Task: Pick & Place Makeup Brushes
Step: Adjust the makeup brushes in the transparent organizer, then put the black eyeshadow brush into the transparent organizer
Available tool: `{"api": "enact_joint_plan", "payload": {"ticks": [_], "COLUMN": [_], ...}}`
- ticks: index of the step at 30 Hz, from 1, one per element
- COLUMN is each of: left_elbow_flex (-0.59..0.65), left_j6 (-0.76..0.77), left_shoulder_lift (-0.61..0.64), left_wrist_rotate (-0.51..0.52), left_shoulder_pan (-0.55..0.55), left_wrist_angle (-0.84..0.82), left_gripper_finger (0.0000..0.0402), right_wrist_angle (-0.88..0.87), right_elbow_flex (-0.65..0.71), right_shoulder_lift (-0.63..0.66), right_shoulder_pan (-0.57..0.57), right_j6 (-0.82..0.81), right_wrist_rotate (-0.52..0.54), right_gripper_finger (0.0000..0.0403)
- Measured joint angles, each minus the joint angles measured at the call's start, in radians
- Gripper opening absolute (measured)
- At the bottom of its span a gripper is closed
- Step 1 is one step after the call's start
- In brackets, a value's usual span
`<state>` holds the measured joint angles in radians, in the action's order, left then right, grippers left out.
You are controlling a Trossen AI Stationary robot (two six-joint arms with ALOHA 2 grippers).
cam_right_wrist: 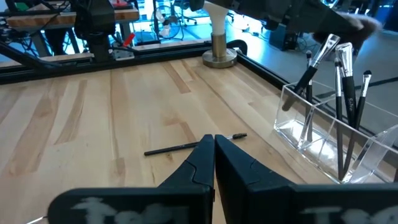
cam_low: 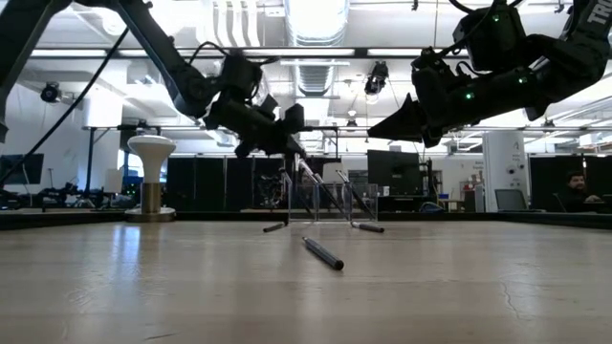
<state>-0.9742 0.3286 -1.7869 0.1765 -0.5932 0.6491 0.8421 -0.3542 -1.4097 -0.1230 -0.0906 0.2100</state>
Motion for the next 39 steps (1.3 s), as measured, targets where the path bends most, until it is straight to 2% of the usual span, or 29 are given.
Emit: {"api": "enact_joint_plan", "payload": {"ticks": [7, 17, 24, 27, 34, 39], "left_elbow_flex": [-0.061, -0.072, -0.068, -0.068, -0.116, -0.126], "left_j6": [-0.014, -0.018, -0.039, -0.040, -0.104, -0.117], "left_shoulder_lift": [-0.012, -0.013, -0.014, -0.014, -0.014, -0.014], "left_wrist_rotate": [-0.066, -0.093, -0.097, -0.141, -0.163, -0.163], "left_shoulder_pan": [-0.001, -0.001, -0.001, 0.000, 0.020, 0.032], "left_wrist_angle": [-0.053, -0.113, -0.120, -0.125, -0.342, -0.383], "left_gripper_finger": [0.0002, 0.0039, 0.0032, 0.0025, 0.0044, 0.0072], "right_wrist_angle": [0.001, 0.001, 0.001, 0.001, 0.001, 0.001], "right_elbow_flex": [0.000, 0.000, 0.000, 0.000, 0.000, 0.000], "right_shoulder_lift": [0.000, 0.000, 0.000, 0.000, 0.000, 0.000], "right_shoulder_pan": [0.000, 0.000, 0.000, 0.000, 0.000, 0.000], "right_j6": [0.005, 0.005, 0.005, 0.005, 0.005, 0.005], "right_wrist_rotate": [0.000, 0.000, 0.000, 0.000, 0.000, 0.000], "right_gripper_finger": [0.0008, 0.0008, 0.0008, 0.0008, 0.0008, 0.0008]}}
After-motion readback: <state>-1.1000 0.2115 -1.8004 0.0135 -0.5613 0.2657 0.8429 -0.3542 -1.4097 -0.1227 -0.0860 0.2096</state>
